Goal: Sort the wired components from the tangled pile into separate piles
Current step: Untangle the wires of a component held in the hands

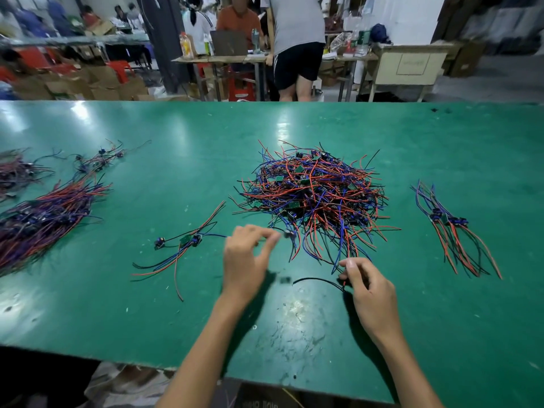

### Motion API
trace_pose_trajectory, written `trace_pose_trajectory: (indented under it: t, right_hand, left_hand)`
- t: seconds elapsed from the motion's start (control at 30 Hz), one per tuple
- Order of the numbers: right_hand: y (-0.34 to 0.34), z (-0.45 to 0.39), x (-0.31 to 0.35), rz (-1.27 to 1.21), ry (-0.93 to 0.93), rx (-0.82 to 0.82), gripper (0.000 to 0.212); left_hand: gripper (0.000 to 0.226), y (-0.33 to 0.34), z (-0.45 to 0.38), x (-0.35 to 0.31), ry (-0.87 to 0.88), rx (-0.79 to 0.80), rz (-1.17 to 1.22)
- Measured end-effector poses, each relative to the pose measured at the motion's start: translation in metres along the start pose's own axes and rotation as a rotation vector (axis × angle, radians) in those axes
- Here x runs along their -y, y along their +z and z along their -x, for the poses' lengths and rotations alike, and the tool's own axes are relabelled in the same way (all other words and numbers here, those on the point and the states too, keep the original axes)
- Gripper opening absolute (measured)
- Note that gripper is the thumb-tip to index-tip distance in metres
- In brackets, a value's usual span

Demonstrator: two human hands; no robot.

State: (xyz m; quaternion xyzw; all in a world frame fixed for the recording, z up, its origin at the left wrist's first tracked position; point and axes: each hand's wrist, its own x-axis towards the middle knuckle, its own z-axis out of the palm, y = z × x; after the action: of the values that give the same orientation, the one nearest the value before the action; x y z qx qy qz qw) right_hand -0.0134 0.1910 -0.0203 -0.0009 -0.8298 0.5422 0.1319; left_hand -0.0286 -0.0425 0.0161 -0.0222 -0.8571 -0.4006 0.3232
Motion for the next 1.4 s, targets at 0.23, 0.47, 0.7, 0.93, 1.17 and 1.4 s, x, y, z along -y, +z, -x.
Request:
trace_pose_trajectory:
  t: [0.23,0.47,0.7,0.93,1.17,1.4]
  right_hand:
    - [0.002,-0.001,-0.002,0.012,0.015,0.017,0.015]
    - [0.002,-0.002,-0.004,0.060,0.037,0.030,0.015]
    - [0.000,-0.002,-0.002,0.074,0.046,0.037,0.017]
    - [-0.001,-0.002,-0.001,0.077,0.050,0.036,0.018]
    - [-0.003,-0.001,0.001,0.068,0.057,0.039,0.017]
    - [-0.001,0.004,0.013,0.126,-0.009,-0.024,0.014]
  left_hand:
    - [0.024,-0.056,-0.050,0.067,-0.483,0.134,-0.640]
    - [0.042,0.003,-0.051,0.033,-0.183,0.319,-0.603]
    - [0.017,0.045,-0.050,0.018,-0.217,0.405,-0.629]
    - [0.023,0.025,-0.028,0.003,-0.248,0.567,-0.611]
    - [0.018,-0.014,-0.034,-0.013,-0.854,0.456,0.749]
    - [0.017,-0.061,-0.063,0.037,-0.672,0.055,-0.176]
